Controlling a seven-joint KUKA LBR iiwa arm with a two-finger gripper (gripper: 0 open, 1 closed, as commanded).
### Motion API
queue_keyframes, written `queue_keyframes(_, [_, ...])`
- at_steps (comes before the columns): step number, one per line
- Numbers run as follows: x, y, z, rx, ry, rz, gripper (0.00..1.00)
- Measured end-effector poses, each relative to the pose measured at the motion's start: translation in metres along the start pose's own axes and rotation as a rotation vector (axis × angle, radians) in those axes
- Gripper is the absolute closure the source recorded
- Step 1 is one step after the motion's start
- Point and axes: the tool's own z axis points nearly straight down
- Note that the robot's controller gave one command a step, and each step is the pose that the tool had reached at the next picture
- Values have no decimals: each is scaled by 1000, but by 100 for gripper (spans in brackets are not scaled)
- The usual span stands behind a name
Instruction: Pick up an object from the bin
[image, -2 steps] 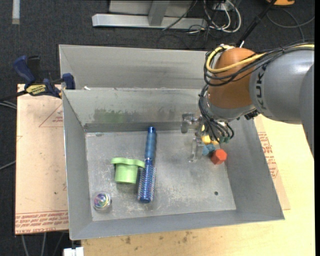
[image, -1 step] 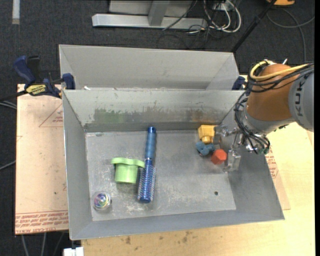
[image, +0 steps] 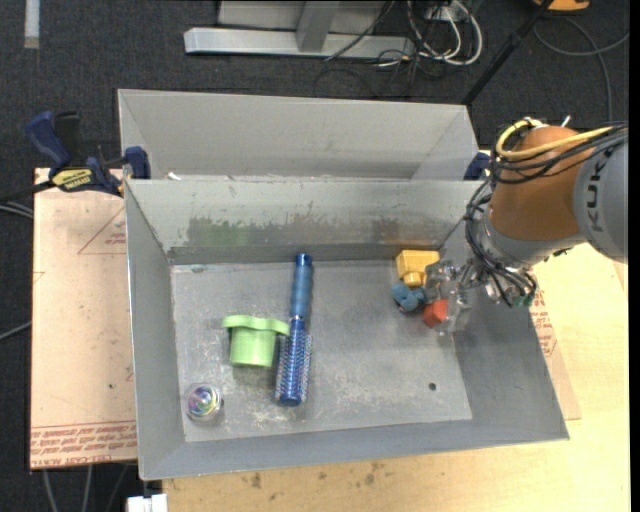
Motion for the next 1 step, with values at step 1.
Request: queue_keyframes(1, [0, 9, -112, 4, -11, -17, 100])
